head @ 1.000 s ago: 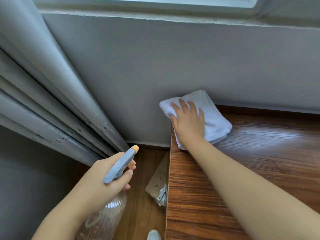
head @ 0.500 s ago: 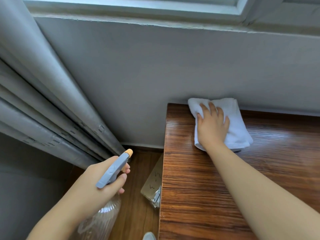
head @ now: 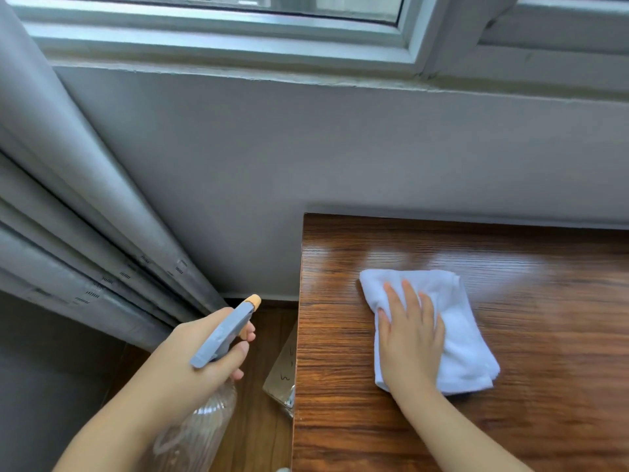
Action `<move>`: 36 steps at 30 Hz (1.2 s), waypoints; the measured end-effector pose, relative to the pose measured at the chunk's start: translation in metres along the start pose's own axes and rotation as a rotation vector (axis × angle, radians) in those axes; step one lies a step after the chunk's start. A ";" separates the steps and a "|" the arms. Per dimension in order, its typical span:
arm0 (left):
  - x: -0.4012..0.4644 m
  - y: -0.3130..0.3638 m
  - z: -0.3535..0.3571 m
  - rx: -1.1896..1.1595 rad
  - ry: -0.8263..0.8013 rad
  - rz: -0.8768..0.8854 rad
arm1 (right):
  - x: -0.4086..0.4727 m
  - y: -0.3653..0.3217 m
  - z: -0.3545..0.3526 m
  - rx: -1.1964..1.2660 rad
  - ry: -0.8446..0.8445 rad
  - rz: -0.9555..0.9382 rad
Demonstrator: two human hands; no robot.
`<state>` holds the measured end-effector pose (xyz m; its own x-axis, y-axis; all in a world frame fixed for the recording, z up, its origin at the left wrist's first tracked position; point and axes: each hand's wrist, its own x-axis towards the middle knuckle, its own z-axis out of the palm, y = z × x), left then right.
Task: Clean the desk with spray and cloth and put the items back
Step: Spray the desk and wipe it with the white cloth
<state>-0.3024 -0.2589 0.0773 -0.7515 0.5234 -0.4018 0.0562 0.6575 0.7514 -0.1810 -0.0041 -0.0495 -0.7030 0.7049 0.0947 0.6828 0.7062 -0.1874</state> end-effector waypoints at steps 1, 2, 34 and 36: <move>-0.001 0.003 0.001 0.003 -0.009 0.013 | -0.007 -0.002 -0.001 -0.005 0.011 -0.017; -0.001 0.005 0.001 0.005 -0.019 0.023 | -0.013 -0.003 -0.001 -0.008 0.020 -0.031; -0.021 0.059 0.038 -0.085 0.305 0.264 | 0.034 0.059 -0.068 0.453 -0.628 0.287; -0.024 0.059 0.041 -0.103 0.322 0.266 | 0.034 0.055 -0.074 0.454 -0.705 0.300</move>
<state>-0.2546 -0.2104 0.1098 -0.8874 0.4608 -0.0151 0.2222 0.4561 0.8617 -0.1531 0.0636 0.0154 -0.5688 0.5448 -0.6162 0.8183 0.2987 -0.4912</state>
